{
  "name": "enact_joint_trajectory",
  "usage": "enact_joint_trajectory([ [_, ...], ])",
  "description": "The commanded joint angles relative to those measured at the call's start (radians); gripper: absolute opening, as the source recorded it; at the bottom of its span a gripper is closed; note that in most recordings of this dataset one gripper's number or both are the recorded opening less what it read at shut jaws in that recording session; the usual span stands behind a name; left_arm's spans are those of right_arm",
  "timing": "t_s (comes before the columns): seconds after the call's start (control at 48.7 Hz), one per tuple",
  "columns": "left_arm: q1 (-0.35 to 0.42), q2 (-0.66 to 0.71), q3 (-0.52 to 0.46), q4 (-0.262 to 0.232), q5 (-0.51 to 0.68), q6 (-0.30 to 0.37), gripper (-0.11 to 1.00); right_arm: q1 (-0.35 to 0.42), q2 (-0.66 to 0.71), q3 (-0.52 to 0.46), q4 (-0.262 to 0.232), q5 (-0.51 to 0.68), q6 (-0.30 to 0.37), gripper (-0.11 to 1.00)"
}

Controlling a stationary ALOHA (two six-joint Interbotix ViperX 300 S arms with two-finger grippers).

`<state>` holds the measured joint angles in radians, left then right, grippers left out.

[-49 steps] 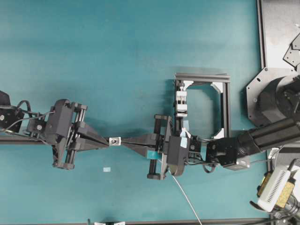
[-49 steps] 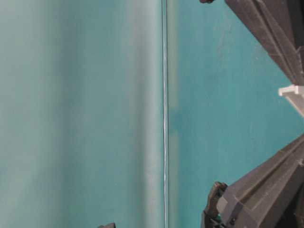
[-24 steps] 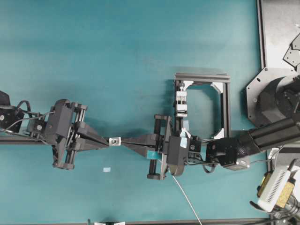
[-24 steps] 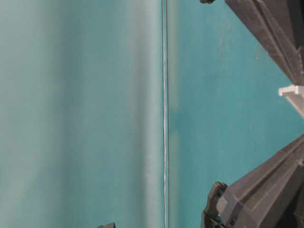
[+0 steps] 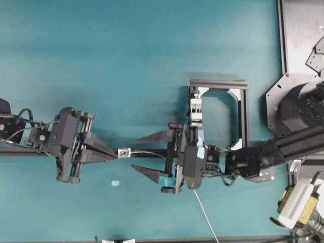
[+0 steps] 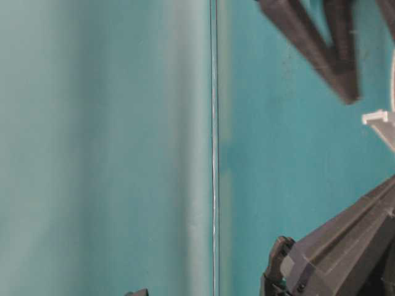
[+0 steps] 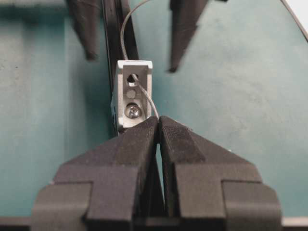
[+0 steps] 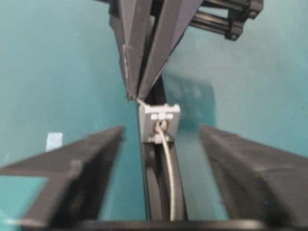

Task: Insert the wire into the hole on the right side and pull it with the left arm.

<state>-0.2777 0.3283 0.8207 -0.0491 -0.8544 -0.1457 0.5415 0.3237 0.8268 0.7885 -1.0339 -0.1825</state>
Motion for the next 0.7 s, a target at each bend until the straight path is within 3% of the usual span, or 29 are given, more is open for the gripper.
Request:
enact_joint_trajectory([
  [0.0, -0.005, -0.040, -0.006, 0.002, -0.005, 0.002, -0.10, 0.009, -0.044, 0.002, -0.006, 0.000, -0.005, 0.92],
  [0.246, -0.005, -0.071, 0.008, 0.003, 0.028, 0.002, -0.10, 0.011, -0.049, 0.006, -0.006, 0.005, -0.005, 0.91],
  [0.677, -0.005, -0.273, 0.164, 0.002, 0.169, -0.003, -0.10, 0.011, -0.049, 0.006, -0.006, 0.020, -0.005, 0.91],
])
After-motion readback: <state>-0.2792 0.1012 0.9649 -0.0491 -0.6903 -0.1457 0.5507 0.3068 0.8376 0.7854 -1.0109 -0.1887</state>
